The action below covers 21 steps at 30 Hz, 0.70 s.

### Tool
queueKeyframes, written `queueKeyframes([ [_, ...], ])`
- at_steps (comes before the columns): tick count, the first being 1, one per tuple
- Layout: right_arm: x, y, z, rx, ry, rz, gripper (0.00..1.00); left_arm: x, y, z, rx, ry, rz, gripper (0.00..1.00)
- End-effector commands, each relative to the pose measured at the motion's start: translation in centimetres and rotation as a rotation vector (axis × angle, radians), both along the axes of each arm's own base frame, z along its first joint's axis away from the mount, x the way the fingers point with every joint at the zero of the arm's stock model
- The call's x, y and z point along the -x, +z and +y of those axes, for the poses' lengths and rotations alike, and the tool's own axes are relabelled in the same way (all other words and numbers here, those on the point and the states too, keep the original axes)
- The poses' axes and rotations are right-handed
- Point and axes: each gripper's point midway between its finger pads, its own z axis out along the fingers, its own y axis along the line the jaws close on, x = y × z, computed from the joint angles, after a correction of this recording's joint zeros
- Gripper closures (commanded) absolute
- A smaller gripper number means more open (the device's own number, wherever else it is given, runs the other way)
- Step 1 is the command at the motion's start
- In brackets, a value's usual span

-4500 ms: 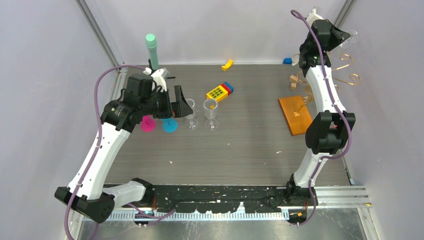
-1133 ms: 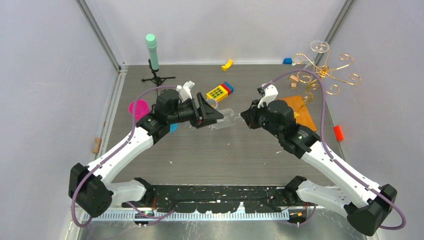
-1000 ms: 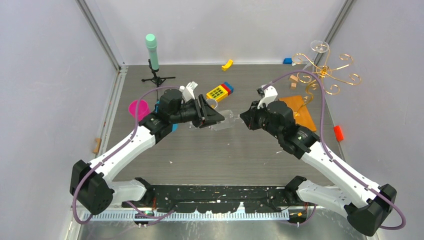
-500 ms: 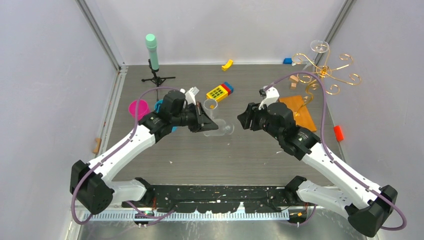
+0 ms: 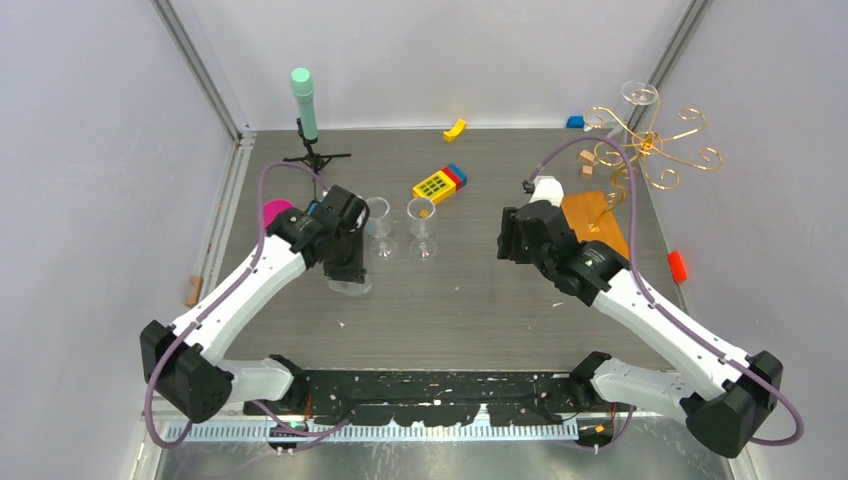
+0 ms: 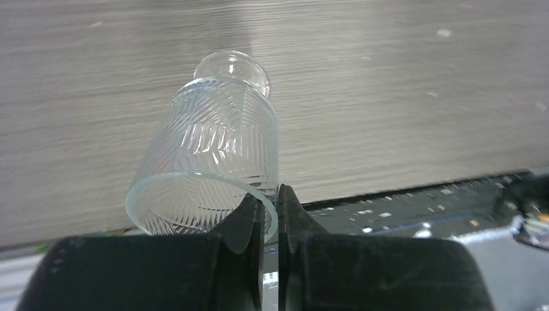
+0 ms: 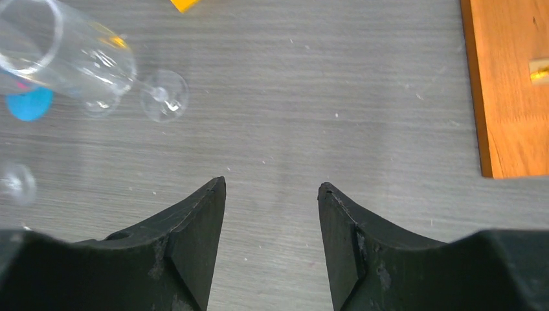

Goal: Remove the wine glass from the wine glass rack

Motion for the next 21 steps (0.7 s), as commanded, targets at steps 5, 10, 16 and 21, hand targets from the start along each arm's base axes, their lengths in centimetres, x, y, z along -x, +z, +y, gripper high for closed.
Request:
queueKeyframes([
  [5, 0.0, -0.9, -0.8, 0.057, -0.082, 0.086, 0.4, -2.5, -1.6, 6.8, -0.134, 0.208, 0.024, 1.0],
  [10, -0.2, -0.1, -1.5, 0.061, -0.123, 0.066, 0.39, -2.9, -3.2, 6.8, -0.132, 0.203, 0.065, 1.0],
  [16, -0.3, 1.1, -1.9, 0.042, -0.147, 0.034, 0.39, -2.7, -5.3, 7.1, -0.178, 0.197, 0.128, 1.0],
  [21, -0.1, 1.7, -2.0, 0.027, -0.151, 0.027, 0.38, -2.9, -5.7, 7.5, -0.207, 0.206, 0.132, 0.99],
])
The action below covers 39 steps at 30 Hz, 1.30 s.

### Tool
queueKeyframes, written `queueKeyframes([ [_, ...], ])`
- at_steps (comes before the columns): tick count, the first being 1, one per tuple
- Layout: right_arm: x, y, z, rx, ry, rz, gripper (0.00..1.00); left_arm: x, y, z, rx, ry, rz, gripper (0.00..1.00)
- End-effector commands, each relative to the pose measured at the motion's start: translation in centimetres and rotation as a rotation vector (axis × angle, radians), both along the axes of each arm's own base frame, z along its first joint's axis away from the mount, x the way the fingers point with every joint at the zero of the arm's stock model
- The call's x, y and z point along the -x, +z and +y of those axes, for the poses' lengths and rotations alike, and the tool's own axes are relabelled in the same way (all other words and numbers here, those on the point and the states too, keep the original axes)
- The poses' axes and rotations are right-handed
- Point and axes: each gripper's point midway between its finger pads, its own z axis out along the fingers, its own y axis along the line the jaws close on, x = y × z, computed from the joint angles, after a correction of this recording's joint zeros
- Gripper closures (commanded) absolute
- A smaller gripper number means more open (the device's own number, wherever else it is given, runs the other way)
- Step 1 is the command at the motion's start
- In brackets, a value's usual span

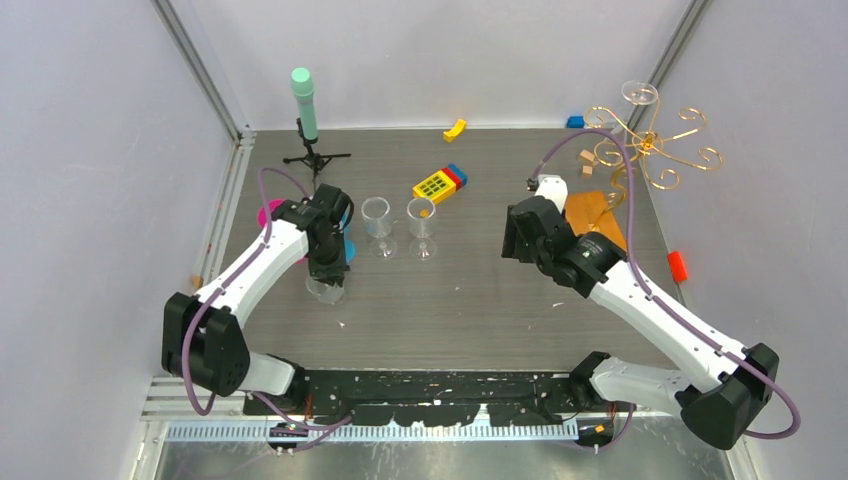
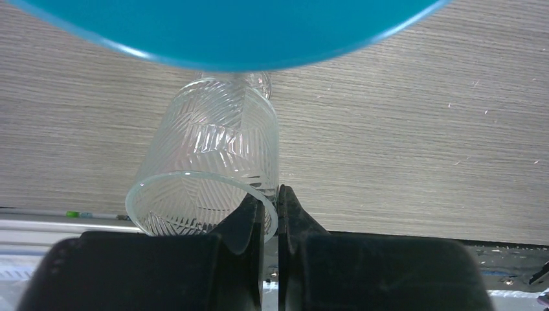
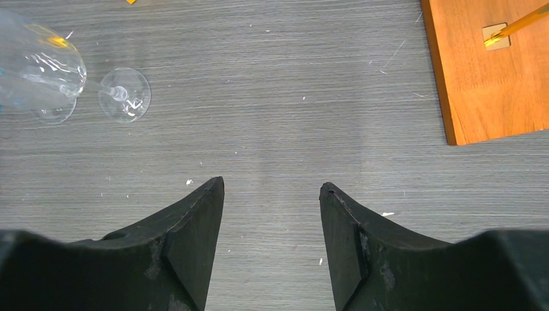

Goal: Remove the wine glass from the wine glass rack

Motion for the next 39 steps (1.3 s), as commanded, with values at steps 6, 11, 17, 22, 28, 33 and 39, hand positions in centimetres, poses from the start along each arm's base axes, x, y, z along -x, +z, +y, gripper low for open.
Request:
queueKeyframes([
  [6, 0.0, 3.9, -0.9, -0.046, -0.063, -0.075, 0.38, -0.9, 0.3, 0.8, -0.047, -0.001, -0.034, 0.85],
  [11, 0.1, 5.0, -0.9, -0.06, -0.06, -0.092, 0.38, -0.9, 0.7, 0.9, -0.047, 0.0, -0.042, 0.66],
  [17, 0.0, 6.8, -0.9, -0.064, -0.045, -0.12, 0.39, -1.3, 3.5, 0.9, -0.033, -0.007, -0.101, 0.54],
  [22, -0.3, 10.4, -1.2, -0.043, -0.016, -0.184, 0.38, -1.6, 8.6, 0.8, 0.017, -0.019, -0.245, 0.34],
  [28, -1.7, 17.9, -3.3, 0.102, -0.009, -0.346, 0.33, -0.9, 14.2, 0.4, 0.112, -0.082, -0.434, 0.03],
  [33, -3.9, 23.5, -7.6, 0.295, -0.136, -0.443, 0.31, 0.3, 17.5, -1.3, 0.248, -0.181, -0.573, 0.0],
  [39, -9.7, 27.0, -13.6, 0.329, -0.259, -0.449, 0.31, 1.2, 18.7, -2.7, 0.349, -0.231, -0.623, 0.0],
])
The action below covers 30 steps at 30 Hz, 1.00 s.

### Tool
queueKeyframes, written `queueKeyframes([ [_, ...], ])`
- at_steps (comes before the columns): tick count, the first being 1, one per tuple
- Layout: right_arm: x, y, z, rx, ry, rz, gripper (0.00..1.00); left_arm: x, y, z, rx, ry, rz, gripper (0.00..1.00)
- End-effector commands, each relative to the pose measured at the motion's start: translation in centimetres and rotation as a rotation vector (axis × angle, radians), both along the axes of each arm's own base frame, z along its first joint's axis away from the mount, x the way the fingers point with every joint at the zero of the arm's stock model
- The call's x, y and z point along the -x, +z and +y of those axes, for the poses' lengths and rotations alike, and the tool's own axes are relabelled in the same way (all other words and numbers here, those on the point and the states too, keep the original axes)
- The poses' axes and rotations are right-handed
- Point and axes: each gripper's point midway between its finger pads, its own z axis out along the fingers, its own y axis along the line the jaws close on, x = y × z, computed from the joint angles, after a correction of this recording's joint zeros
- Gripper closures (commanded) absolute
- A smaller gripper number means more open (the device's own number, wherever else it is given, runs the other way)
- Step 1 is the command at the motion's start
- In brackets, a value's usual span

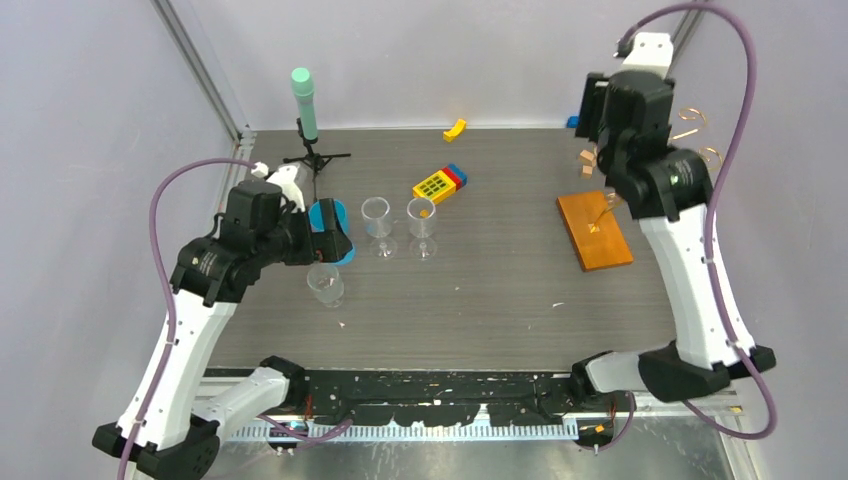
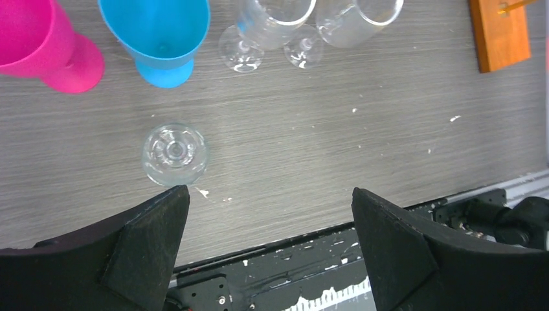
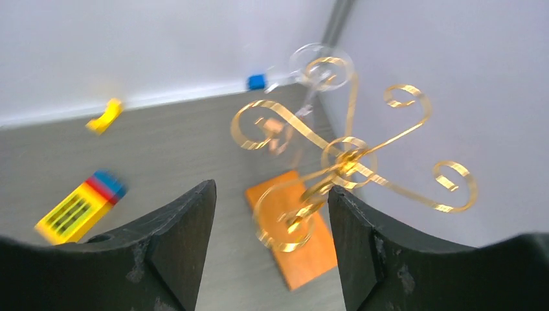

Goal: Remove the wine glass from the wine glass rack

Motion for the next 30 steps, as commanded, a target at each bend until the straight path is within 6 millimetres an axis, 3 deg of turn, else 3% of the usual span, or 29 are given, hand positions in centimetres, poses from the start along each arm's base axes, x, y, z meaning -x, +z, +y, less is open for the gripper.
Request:
queueKeyframes([
  [1, -3.3, 2.5, -4.2, 0.076, -0.082, -0.038, 0.31, 0.0, 1.0, -1.8, 0.072, -0.094, -0.042, 0.0],
  [4, -5.8, 1.9, -6.2, 0.147, -0.113, -0.004, 0.45, 0.3, 0.8, -2.4, 0.088, -0.127, -0.032, 0.0],
  [6, -7.1, 1.4, -7.4, 0.184, -0.125, 0.018, 0.49, 0.5, 0.7, -2.6, 0.096, -0.137, -0.029, 0.0],
  [11, -10.0, -0.5, -8.0, 0.263, -0.059, 0.098, 0.5, 0.6, 0.4, -3.1, 0.116, -0.168, -0.029, 0.0],
  [20, -14.4, -3.3, -9.7, 0.441, -0.11, 0.22, 0.48, 0.1, 0.4, -3.6, 0.117, -0.185, -0.031, 0.0],
  [30, -16.7, -5.2, -11.9, 0.656, -0.174, 0.33, 0.53, -1.2, -1.4, -3.6, 0.091, -0.165, 0.01, 0.0],
])
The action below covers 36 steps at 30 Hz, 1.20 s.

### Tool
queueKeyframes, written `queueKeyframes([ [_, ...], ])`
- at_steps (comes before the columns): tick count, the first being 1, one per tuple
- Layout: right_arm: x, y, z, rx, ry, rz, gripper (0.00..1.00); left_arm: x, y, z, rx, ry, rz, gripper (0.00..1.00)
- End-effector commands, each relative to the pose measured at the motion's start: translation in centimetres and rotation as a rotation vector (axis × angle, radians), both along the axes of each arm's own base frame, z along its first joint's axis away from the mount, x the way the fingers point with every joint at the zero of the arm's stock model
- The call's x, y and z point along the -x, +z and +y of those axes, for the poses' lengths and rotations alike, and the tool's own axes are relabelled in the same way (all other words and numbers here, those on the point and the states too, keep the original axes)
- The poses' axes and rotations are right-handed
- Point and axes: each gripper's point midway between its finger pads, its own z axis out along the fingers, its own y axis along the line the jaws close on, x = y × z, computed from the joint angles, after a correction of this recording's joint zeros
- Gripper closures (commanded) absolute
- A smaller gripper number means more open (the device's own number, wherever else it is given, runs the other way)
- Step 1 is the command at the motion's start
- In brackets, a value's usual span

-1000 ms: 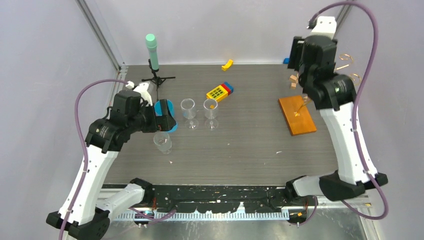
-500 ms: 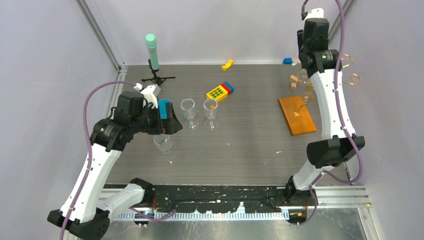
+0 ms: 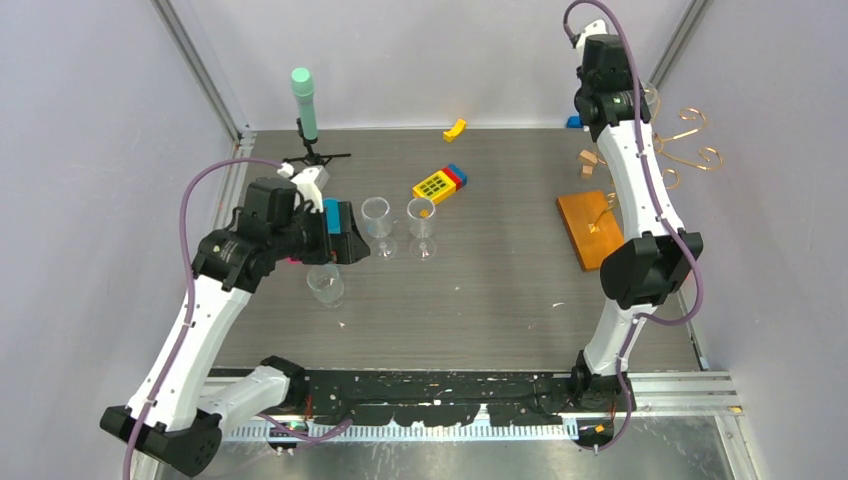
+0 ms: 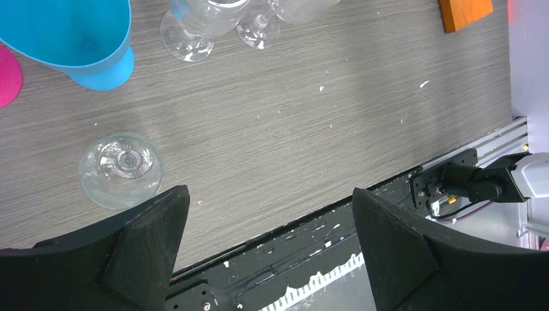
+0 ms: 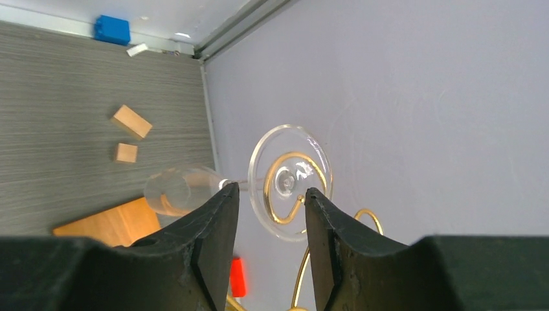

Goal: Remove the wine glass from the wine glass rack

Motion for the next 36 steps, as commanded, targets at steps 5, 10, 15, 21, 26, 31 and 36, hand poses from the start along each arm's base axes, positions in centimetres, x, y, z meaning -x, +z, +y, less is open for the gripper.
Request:
queueKeyframes([
  [5, -0.7, 1.5, -1.7, 0.124, -0.045, -0.005, 0.54, -1.6, -0.4, 0.0, -0.024, 0.011, -0.026, 0.0],
  [10, -1.0, 0.9, -1.7, 0.12, -0.042, 0.004, 0.54, -2.0, 0.0, 0.5, -0.041, 0.028, -0.055, 0.0],
  [15, -1.3, 0.5, -1.6, 0.11, -0.039, -0.005, 0.65, -2.3, -0.6, 0.8, -0.054, 0.047, -0.063, 0.0],
  [21, -1.0, 0.8, -1.9, 0.133, -0.048, -0.01, 0.9, -2.5, -0.8, 0.9, -0.056, 0.06, -0.068, 0.0],
  [26, -0.5, 1.3, -2.6, 0.205, -0.072, -0.013, 0.99, -2.3, -1.1, 1.1, -0.06, 0.065, -0.07, 0.0],
  [31, -0.1, 2.7, -3.0, 0.26, -0.075, -0.037, 1.0, -2.3, -1.4, 1.0, -0.056, 0.063, -0.061, 0.0],
  [36, 0.8, 4.3, -3.6, 0.336, -0.115, -0.046, 1.0, -2.3, -1.1, 1.0, -0.046, 0.071, -0.072, 0.0],
])
